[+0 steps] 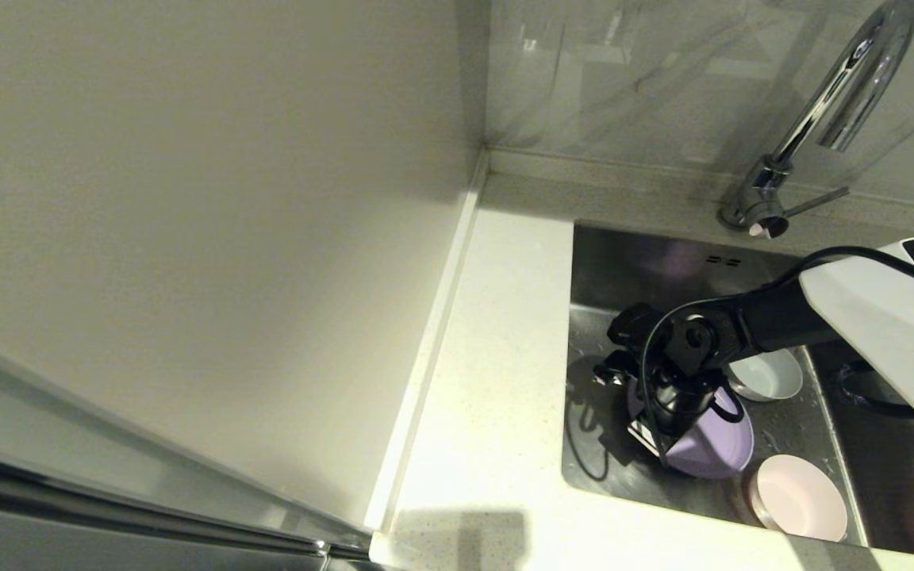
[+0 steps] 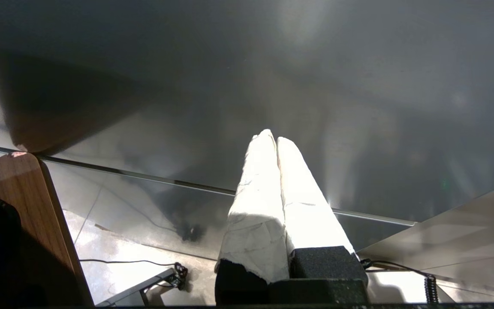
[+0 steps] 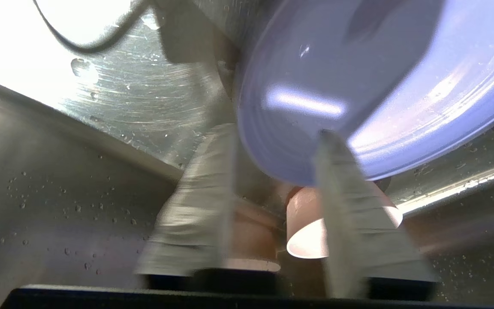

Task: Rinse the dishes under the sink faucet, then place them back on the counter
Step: Put a plate into the sink

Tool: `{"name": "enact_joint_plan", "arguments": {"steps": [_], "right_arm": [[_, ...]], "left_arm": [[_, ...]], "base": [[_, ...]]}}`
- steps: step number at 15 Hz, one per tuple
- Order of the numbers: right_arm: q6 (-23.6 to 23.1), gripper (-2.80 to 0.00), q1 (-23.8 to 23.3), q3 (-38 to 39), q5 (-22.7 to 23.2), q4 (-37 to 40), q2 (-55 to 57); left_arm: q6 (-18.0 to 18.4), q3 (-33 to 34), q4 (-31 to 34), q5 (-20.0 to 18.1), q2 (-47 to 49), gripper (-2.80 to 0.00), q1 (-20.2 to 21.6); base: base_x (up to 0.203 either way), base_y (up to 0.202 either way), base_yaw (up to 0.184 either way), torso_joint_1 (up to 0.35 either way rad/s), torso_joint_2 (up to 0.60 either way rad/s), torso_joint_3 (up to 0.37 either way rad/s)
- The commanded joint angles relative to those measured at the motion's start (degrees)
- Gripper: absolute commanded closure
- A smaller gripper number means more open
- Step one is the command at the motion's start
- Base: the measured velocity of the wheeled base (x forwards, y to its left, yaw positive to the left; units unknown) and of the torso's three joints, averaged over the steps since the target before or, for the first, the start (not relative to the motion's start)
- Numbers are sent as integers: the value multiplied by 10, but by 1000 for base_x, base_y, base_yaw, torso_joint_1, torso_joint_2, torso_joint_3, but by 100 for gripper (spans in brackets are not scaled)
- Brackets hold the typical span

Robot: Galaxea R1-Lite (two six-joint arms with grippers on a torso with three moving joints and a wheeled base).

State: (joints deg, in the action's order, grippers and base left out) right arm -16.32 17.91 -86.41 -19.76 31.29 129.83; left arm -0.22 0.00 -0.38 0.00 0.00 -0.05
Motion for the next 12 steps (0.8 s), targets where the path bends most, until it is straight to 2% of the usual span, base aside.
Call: {"name": "enact_joint_plan", "arguments": {"steps": [1,7,12], "right_arm": [[-1,-280,0,-1,0,2,-2],[-1,-280,0,-1,-1,0,-26],[-1,-280,-9,8,-2,1,-140]], "left_arm": [[0,2,0,0,0,0,0],[0,2,0,0,0,0,0],[0,2,-1,0,0,0,0]], "base": [[0,0,0,0,0,0],[0,0,0,0,0,0],[0,0,0,0,0,0]]}}
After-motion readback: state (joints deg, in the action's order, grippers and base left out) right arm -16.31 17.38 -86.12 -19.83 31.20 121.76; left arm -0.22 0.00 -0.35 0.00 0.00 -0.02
